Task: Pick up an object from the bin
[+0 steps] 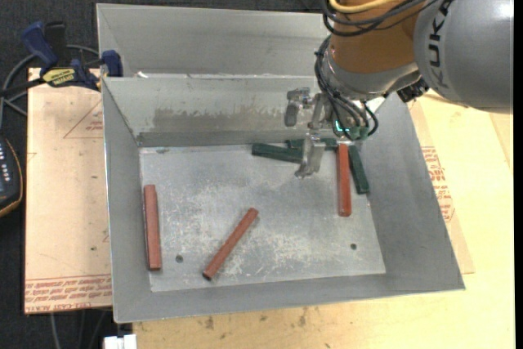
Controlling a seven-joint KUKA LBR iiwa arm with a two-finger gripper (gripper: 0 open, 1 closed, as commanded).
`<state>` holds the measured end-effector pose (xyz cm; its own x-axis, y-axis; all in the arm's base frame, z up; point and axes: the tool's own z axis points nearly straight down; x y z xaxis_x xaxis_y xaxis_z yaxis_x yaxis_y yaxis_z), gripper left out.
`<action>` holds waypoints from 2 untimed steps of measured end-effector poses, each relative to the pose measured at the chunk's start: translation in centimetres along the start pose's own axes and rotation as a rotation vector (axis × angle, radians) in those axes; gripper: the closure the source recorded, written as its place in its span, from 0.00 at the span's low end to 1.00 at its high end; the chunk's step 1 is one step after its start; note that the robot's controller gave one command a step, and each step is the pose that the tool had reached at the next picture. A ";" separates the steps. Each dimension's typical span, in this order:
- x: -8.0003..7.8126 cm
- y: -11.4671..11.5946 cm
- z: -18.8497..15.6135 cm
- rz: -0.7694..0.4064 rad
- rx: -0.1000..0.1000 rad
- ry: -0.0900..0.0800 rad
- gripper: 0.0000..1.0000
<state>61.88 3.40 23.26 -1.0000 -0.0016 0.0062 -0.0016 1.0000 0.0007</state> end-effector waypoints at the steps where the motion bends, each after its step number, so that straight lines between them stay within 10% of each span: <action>1: 0.3 -2.0 4.5 -0.106 0.001 -0.003 0.00; 2: -2.2 -5.7 10.7 0.004 0.000 -0.004 0.00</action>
Offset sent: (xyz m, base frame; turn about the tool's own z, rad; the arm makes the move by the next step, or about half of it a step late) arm -0.0033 -0.0190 -0.0426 -0.1091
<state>64.06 -2.26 12.56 -1.0000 0.0025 0.0025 0.0025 1.0000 0.0004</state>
